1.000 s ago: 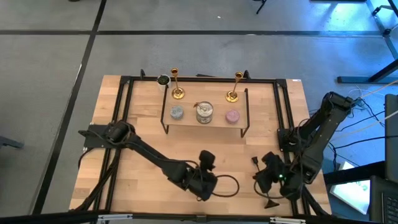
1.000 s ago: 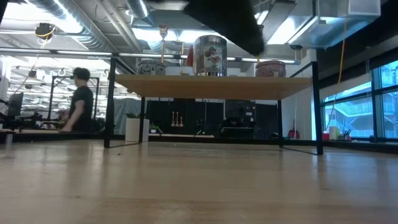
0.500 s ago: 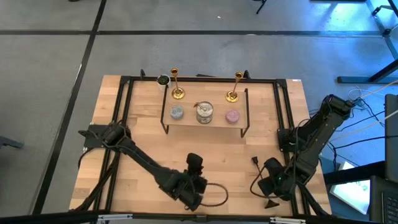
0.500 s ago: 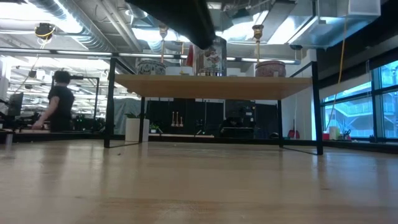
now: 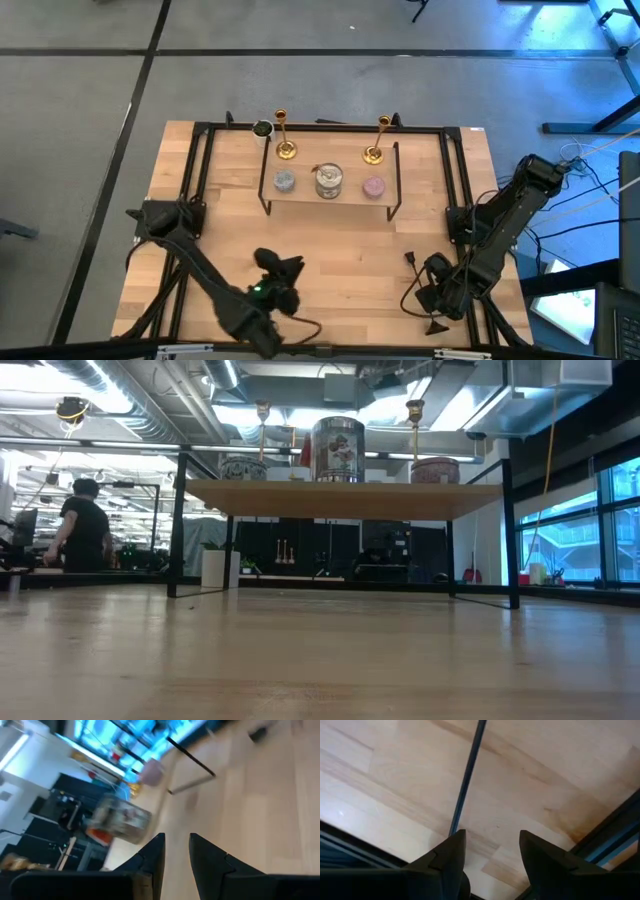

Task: Pick & Place candle stick holders
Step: Put the black candle holder on the shelf

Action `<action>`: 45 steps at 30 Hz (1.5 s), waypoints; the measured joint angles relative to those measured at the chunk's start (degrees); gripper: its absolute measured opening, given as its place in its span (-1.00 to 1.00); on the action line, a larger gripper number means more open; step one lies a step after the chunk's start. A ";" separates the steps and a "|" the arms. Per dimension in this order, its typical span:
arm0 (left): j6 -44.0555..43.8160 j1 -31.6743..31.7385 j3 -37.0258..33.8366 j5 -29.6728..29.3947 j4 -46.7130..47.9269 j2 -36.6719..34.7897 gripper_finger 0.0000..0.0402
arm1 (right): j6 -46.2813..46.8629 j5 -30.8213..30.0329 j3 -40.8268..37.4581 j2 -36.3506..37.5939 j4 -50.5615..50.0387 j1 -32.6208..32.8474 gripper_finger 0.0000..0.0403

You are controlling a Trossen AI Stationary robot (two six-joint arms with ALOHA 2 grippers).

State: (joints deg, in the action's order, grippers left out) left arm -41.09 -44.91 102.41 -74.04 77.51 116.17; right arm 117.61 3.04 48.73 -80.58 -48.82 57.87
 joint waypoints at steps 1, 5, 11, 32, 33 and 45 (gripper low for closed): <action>-1.30 -0.67 -0.25 -1.17 0.76 -1.16 -0.59 | -0.48 0.01 0.00 0.02 -0.02 0.00 -0.05; -4.52 -3.09 -3.93 -3.05 1.33 -7.53 -0.60 | -2.34 0.01 0.00 0.02 -0.22 0.00 -0.05; -3.50 -3.93 -18.16 0.26 -10.62 -17.85 -0.72 | -4.18 -0.26 0.00 0.02 -0.28 -0.20 -0.05; 57.52 19.00 -67.46 55.02 -133.83 -45.23 -0.98 | -6.16 3.66 0.00 0.02 2.98 -1.79 -0.05; 57.02 19.89 -66.80 56.12 -134.65 -44.90 -0.98 | -5.83 3.66 0.00 -0.02 3.66 -1.79 -0.05; 54.38 18.41 -64.96 63.32 -132.08 -44.03 -0.98 | -2.80 1.85 0.02 -7.62 14.09 -0.45 -0.05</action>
State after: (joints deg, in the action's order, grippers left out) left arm 13.28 -26.51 37.45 -10.72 -54.57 72.14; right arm 114.82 4.89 48.75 -88.19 -34.73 57.41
